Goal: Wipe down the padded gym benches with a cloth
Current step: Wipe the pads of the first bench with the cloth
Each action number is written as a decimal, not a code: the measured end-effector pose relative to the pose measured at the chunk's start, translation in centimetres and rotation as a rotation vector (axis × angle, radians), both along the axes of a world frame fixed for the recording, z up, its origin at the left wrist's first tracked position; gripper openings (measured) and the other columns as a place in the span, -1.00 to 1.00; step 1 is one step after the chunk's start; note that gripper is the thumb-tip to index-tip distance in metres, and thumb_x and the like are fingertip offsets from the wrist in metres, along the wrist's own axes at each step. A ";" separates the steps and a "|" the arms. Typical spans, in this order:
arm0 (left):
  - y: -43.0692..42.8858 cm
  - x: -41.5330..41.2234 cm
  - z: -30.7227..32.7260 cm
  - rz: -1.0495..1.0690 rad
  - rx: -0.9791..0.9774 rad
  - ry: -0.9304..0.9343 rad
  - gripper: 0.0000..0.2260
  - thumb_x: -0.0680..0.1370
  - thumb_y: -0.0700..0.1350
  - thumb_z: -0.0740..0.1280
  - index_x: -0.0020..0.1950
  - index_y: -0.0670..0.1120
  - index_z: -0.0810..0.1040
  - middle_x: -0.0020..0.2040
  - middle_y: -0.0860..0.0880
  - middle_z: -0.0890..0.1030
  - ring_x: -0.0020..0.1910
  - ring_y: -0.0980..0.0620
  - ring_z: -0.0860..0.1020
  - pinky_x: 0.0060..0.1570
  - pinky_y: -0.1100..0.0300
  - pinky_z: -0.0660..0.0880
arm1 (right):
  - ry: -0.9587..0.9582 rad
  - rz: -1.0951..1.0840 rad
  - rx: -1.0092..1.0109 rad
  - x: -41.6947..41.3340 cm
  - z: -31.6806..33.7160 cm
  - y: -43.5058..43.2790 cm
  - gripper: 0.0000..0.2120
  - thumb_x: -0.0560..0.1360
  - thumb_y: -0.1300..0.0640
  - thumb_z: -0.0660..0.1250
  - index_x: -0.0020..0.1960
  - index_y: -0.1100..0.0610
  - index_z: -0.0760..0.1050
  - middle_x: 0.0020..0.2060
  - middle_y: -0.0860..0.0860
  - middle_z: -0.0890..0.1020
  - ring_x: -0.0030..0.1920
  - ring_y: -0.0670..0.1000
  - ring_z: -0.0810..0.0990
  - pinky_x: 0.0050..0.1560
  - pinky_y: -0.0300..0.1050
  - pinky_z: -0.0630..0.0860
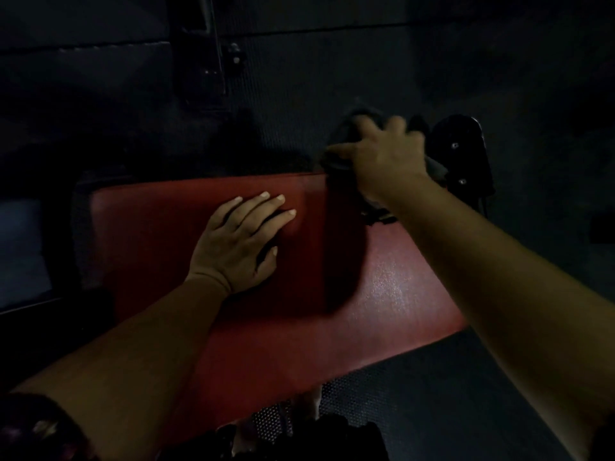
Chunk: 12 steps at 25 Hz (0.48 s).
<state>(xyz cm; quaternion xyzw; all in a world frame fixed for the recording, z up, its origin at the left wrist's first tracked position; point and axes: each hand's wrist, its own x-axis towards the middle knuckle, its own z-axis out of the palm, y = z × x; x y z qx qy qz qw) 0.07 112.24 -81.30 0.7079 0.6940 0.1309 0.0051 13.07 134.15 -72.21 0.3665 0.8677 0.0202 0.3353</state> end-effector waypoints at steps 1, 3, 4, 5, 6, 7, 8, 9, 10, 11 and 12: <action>0.0 0.0 0.0 0.002 -0.015 0.012 -0.50 0.53 0.04 0.14 0.46 -0.03 0.43 0.46 -0.06 0.42 0.45 -0.05 0.36 0.42 -0.05 0.22 | -0.078 -0.134 0.067 0.3 0.0 0.1 -0.54 0.58 -0.04 0.24 0.45 -0.23 0.28 0.43 0.08 0.21 0.31 0.33 0.28 0.13 0.19 0.39; 0.1 -0.1 0.1 0.005 -0.050 0.027 -0.48 0.52 0.06 0.14 0.48 0.00 0.41 0.48 -0.06 0.40 0.45 -0.04 0.36 0.41 -0.05 0.21 | -0.097 -0.345 0.094 -0.6 -0.2 -0.3 -0.58 0.59 0.00 0.24 0.44 -0.08 0.34 0.37 0.11 0.27 0.27 0.34 0.32 0.08 0.16 0.42; 0.1 -0.1 0.1 0.004 -0.058 0.033 -0.47 0.52 0.06 0.14 0.49 0.00 0.40 0.48 -0.06 0.40 0.45 -0.04 0.35 0.40 -0.05 0.21 | -0.039 -0.356 0.065 -1.7 -0.2 -1.0 -0.60 0.60 0.02 0.23 0.43 -0.05 0.36 0.36 0.11 0.29 0.27 0.33 0.34 0.08 0.14 0.42; 0.0 -0.1 0.1 0.003 -0.057 0.040 -0.46 0.51 0.07 0.15 0.49 0.01 0.40 0.48 -0.06 0.40 0.45 -0.04 0.36 0.40 -0.05 0.21 | 0.045 -0.308 0.020 -2.8 -0.1 -2.0 -0.62 0.61 0.03 0.21 0.42 -0.06 0.37 0.36 0.10 0.30 0.27 0.31 0.35 0.09 0.12 0.42; 0.1 -0.1 0.0 0.002 -0.053 0.041 -0.46 0.51 0.07 0.15 0.49 0.01 0.40 0.47 -0.06 0.41 0.44 -0.04 0.36 0.39 -0.06 0.22 | 0.136 -0.216 -0.028 -3.7 0.0 -3.1 -0.62 0.61 0.04 0.19 0.42 -0.09 0.37 0.35 0.09 0.31 0.27 0.30 0.36 0.10 0.11 0.41; 0.1 0.0 0.0 0.001 -0.047 0.037 -0.46 0.51 0.08 0.15 0.49 0.01 0.40 0.47 -0.07 0.41 0.44 -0.05 0.36 0.39 -0.06 0.23 | 0.212 -0.110 -0.065 -4.1 0.1 -4.1 -0.61 0.61 0.03 0.20 0.43 -0.12 0.36 0.35 0.09 0.30 0.25 0.29 0.36 0.09 0.10 0.41; 0.1 0.0 0.0 0.000 -0.041 0.031 -0.46 0.51 0.08 0.14 0.48 0.01 0.40 0.47 -0.07 0.42 0.44 -0.05 0.36 0.38 -0.07 0.24 | 0.257 -0.030 -0.086 -3.8 0.2 -4.7 -0.58 0.60 0.02 0.21 0.45 -0.16 0.32 0.36 0.09 0.29 0.24 0.29 0.36 0.09 0.11 0.41; 0.1 0.0 0.1 0.001 -0.039 0.026 -0.47 0.51 0.08 0.14 0.48 0.01 0.41 0.46 -0.07 0.43 0.43 -0.05 0.36 0.38 -0.07 0.24 | 0.274 0.005 -0.083 -2.9 0.4 -4.6 -0.55 0.60 0.02 0.23 0.46 -0.20 0.28 0.38 0.09 0.27 0.24 0.29 0.36 0.09 0.11 0.41; 0.1 0.0 0.1 0.004 -0.039 0.024 -0.47 0.51 0.08 0.14 0.48 0.00 0.42 0.45 -0.07 0.43 0.43 -0.05 0.36 0.39 -0.06 0.23 | 0.261 -0.005 -0.057 -1.6 0.4 -3.8 -0.52 0.60 0.03 0.23 0.46 -0.25 0.25 0.40 0.08 0.26 0.24 0.29 0.35 0.09 0.12 0.41; 0.1 0.0 0.1 0.007 -0.040 0.022 -0.47 0.51 0.09 0.14 0.48 0.00 0.42 0.45 -0.07 0.43 0.43 -0.04 0.35 0.40 -0.06 0.22 | 0.225 -0.044 -0.009 0.1 0.4 -2.7 -0.51 0.60 0.03 0.22 0.46 -0.28 0.23 0.40 0.07 0.25 0.24 0.29 0.35 0.09 0.13 0.41; 0.1 0.0 0.2 0.009 -0.042 0.021 -0.47 0.51 0.09 0.14 0.48 0.01 0.41 0.46 -0.06 0.43 0.44 -0.04 0.35 0.41 -0.05 0.20 | 0.165 -0.095 0.047 1.9 0.3 -1.5 -0.50 0.60 0.03 0.21 0.47 -0.31 0.21 0.40 0.07 0.25 0.24 0.30 0.35 0.09 0.14 0.41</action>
